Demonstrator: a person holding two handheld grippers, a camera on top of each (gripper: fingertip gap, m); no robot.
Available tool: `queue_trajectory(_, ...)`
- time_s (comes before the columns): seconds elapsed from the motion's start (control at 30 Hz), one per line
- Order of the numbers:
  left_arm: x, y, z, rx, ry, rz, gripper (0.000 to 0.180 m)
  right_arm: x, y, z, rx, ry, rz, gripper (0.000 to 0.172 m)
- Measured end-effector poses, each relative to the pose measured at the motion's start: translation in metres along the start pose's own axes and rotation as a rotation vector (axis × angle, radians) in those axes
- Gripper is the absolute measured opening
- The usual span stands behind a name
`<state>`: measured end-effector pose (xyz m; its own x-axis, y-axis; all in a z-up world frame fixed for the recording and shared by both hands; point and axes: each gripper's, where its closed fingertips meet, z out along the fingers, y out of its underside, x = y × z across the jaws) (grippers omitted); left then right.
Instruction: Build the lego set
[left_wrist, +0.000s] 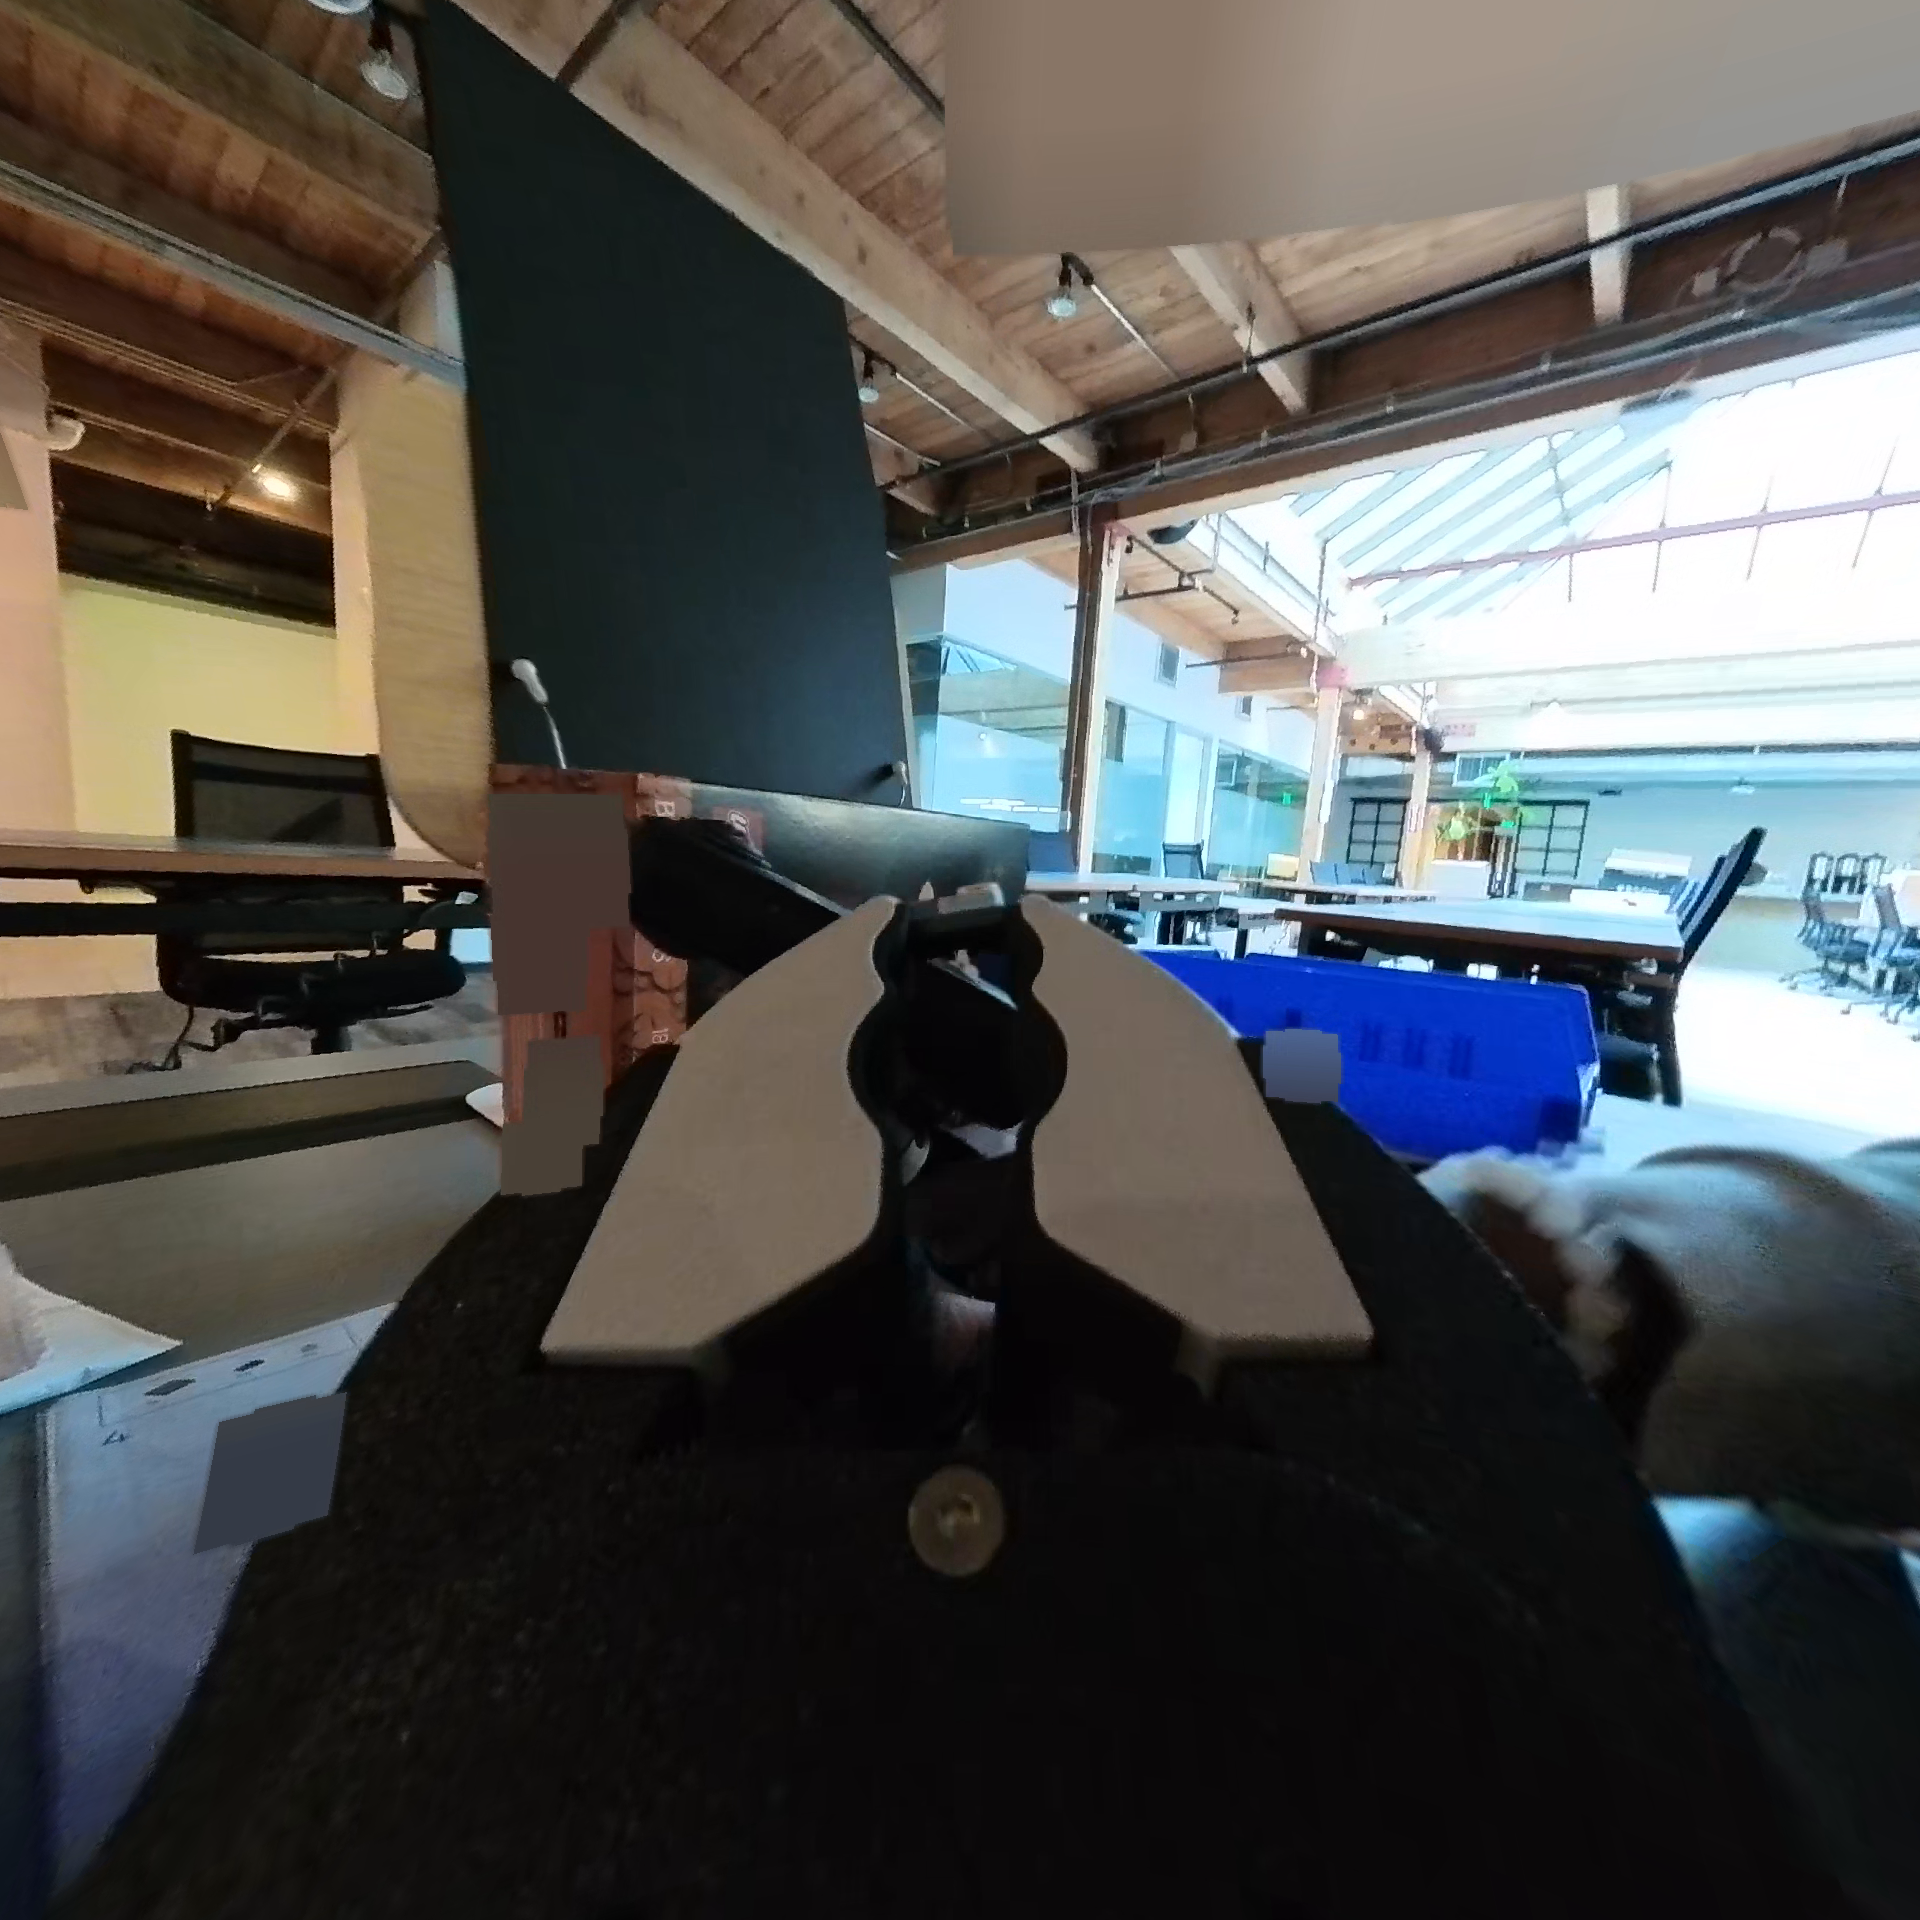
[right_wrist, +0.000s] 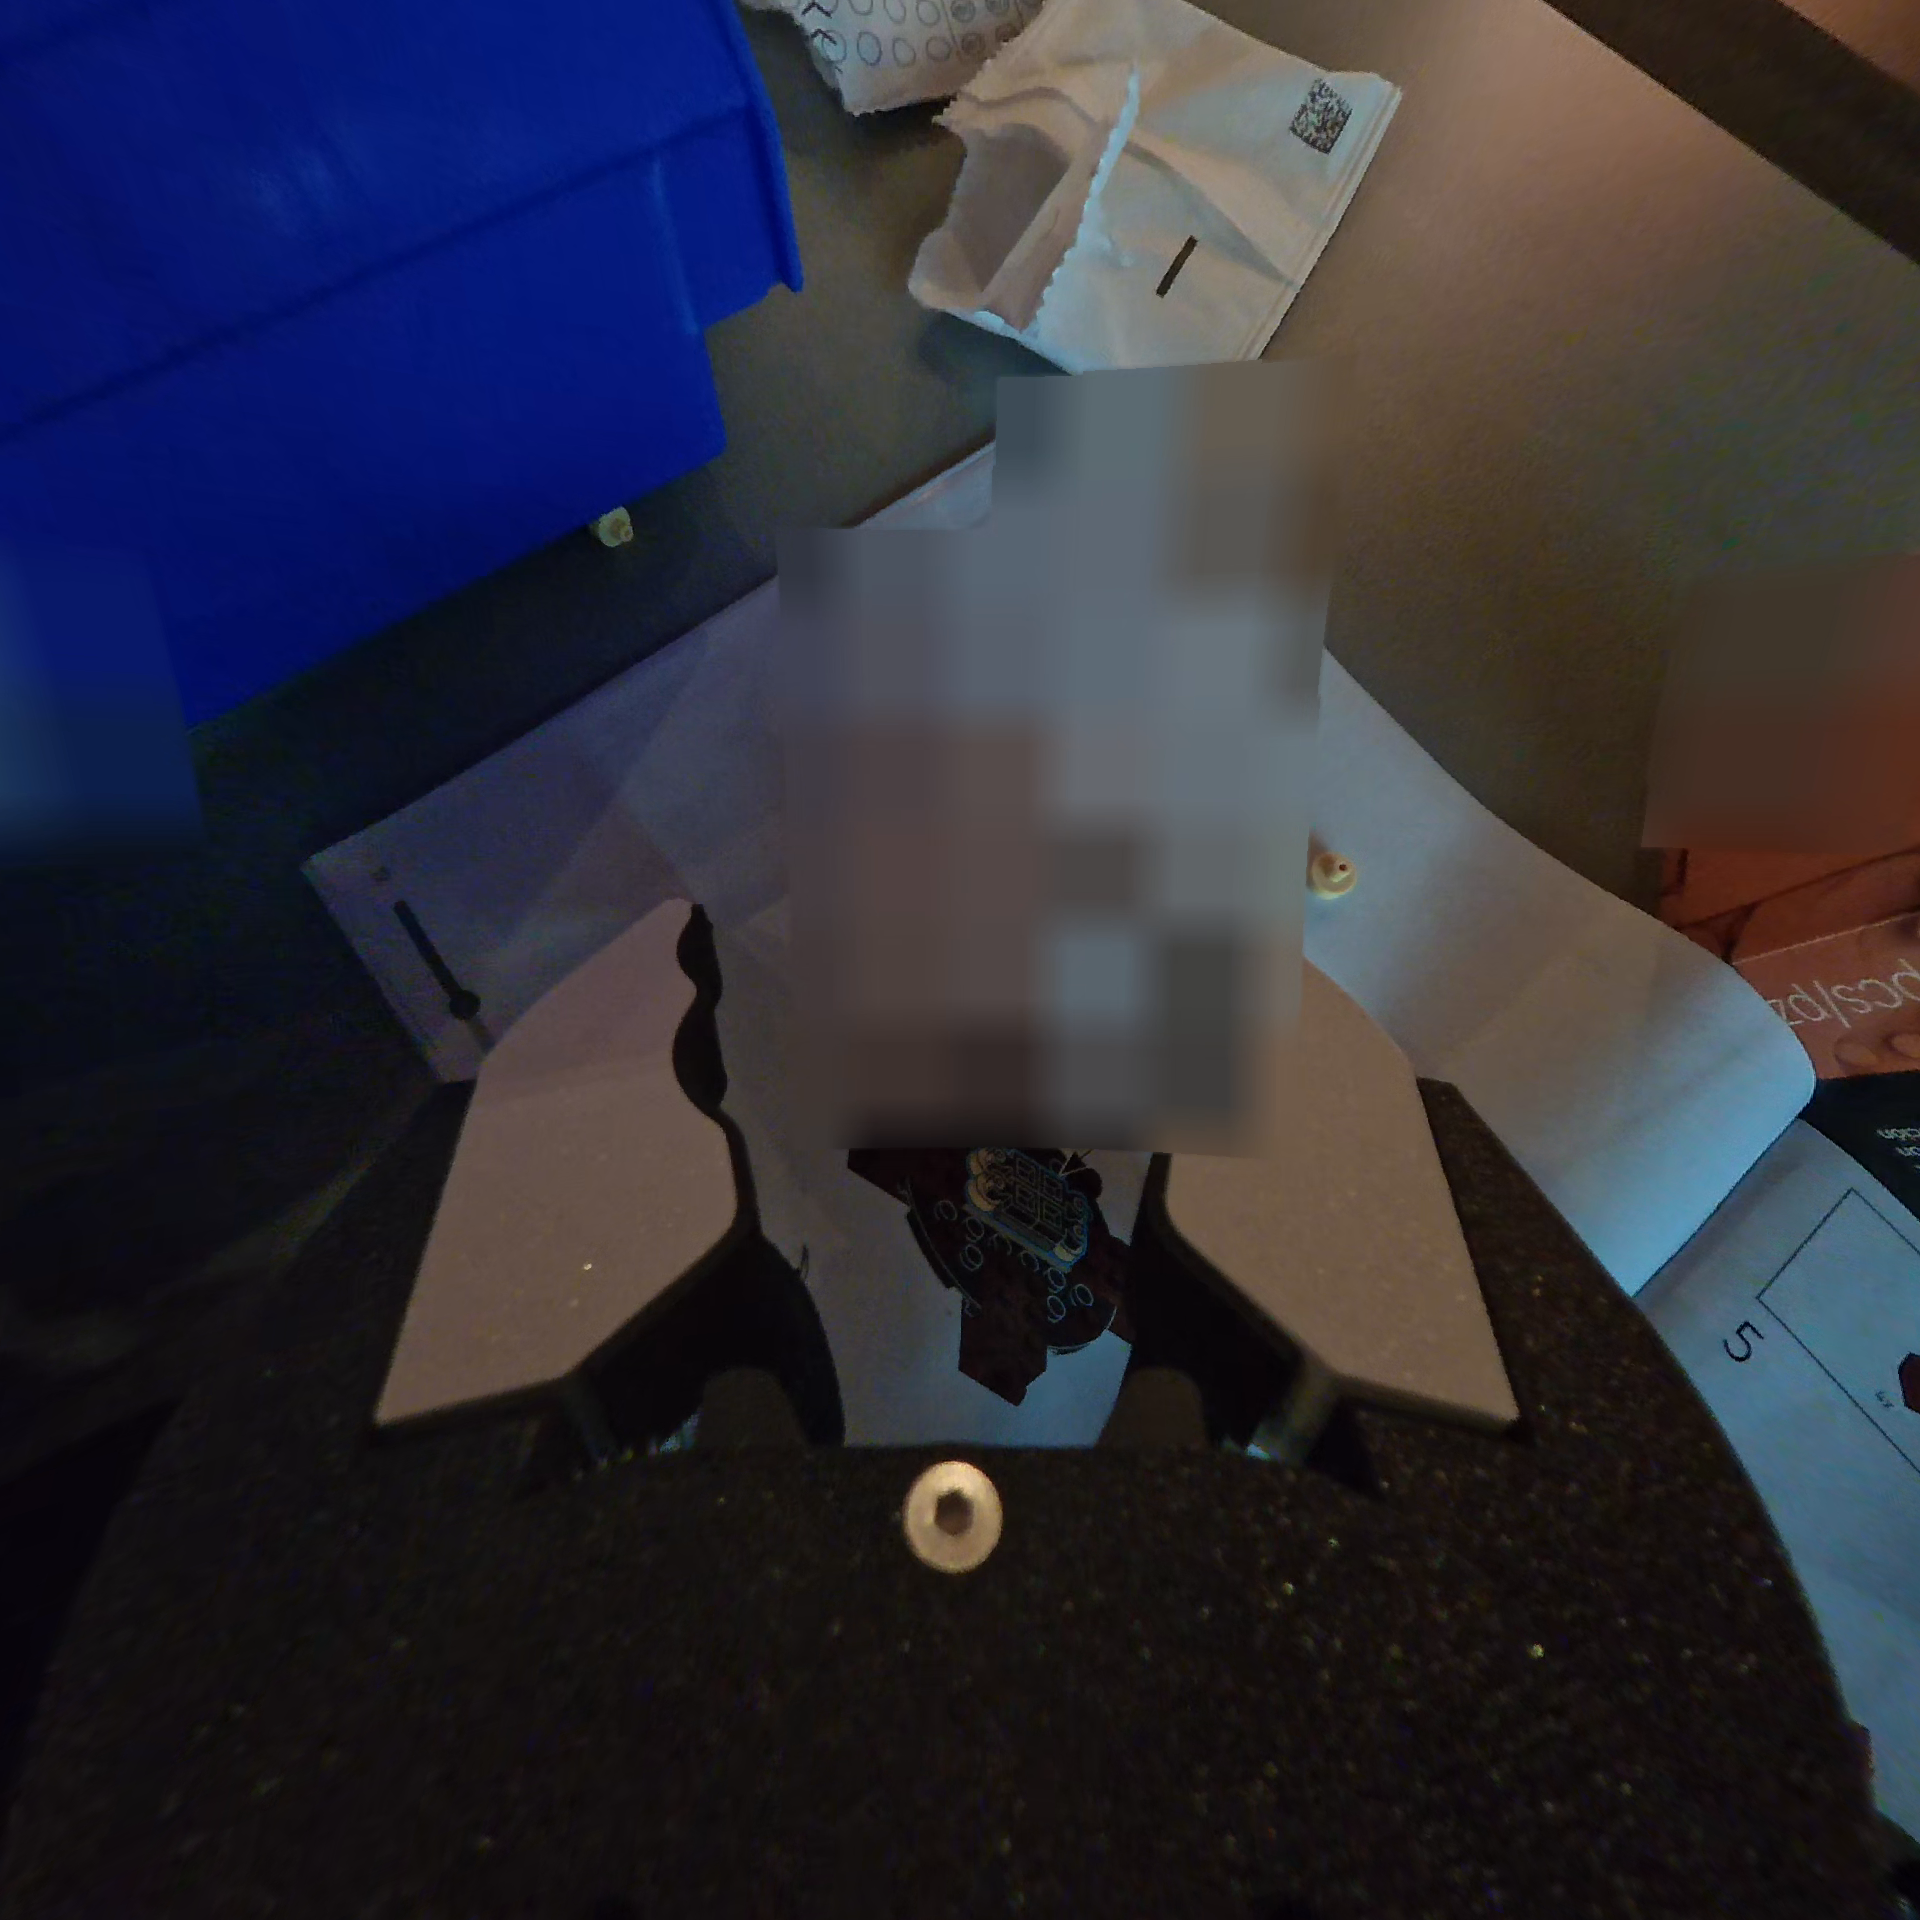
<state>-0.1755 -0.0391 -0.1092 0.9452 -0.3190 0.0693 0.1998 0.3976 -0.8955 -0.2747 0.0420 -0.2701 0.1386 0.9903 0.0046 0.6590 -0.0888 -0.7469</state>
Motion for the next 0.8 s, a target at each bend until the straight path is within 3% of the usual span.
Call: queue_trajectory(0.8, 0.013, 0.001, 0.001, 0.009, 0.107, -0.110, 0.016, -0.001, -0.001, 0.001, -0.001, -0.002, -0.001, 0.084)
